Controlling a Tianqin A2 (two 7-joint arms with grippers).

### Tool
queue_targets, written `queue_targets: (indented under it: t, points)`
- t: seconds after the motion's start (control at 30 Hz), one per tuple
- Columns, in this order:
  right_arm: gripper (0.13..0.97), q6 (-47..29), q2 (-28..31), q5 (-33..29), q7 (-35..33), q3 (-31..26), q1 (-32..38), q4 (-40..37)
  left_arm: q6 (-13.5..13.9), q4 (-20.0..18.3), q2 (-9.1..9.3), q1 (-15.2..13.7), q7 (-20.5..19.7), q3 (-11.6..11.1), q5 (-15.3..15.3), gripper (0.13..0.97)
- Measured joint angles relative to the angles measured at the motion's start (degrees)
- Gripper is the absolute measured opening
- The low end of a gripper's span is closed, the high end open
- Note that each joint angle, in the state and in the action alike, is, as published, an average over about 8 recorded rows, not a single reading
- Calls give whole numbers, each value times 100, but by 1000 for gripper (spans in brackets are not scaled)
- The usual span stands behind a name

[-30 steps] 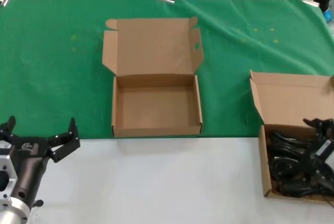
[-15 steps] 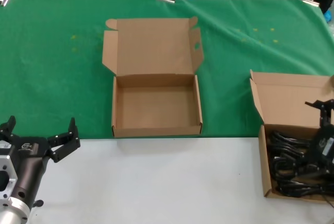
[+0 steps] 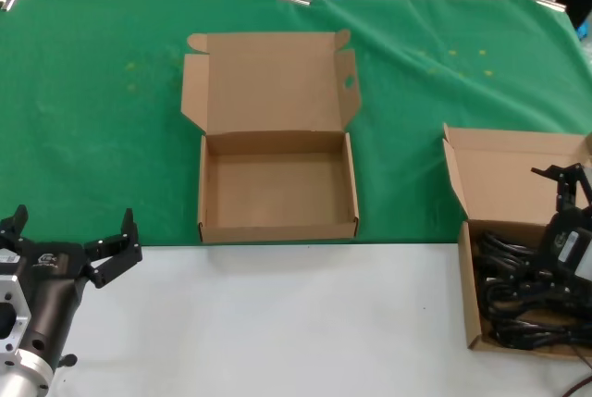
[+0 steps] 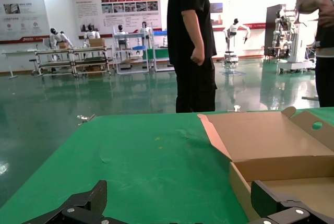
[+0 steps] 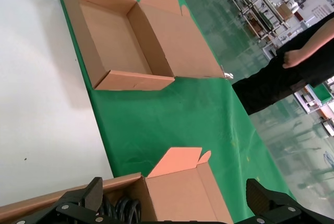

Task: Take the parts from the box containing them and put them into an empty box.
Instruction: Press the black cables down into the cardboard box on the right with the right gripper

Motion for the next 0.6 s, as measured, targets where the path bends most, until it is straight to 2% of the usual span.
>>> queue_targets:
  t: [0.6]
  points:
    - [966,-1,-4,0,7,0,0,-4,0,0,0,0,1,0,0,966]
